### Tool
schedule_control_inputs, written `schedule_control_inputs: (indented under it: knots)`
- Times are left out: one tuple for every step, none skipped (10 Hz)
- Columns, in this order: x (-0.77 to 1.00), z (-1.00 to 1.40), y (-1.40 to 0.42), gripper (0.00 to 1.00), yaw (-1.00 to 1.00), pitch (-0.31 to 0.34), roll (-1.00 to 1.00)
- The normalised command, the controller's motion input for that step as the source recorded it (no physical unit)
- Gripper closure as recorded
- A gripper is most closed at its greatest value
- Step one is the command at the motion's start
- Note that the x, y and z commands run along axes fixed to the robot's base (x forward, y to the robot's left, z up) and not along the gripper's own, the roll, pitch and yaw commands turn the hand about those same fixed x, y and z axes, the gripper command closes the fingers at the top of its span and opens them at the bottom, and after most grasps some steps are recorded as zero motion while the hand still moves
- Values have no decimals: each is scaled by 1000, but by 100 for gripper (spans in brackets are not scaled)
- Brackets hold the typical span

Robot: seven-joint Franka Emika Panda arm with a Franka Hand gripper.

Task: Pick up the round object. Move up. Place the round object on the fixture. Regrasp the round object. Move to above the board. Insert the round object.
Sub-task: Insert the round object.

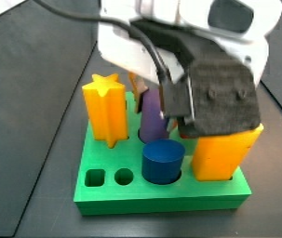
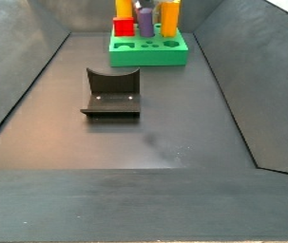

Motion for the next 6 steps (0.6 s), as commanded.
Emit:
schedule_control_inputs:
  knots:
    - [0, -711, -14, 100, -29, 0, 44]
    - [0, -700, -11, 100, -9, 0, 24]
    - [0, -494, 0, 100, -34, 0, 24]
    - [0, 0, 0, 100, 0, 21, 0]
    - [40, 0, 0, 100, 0, 44, 0]
    - [0, 0, 0, 100, 0, 0, 0]
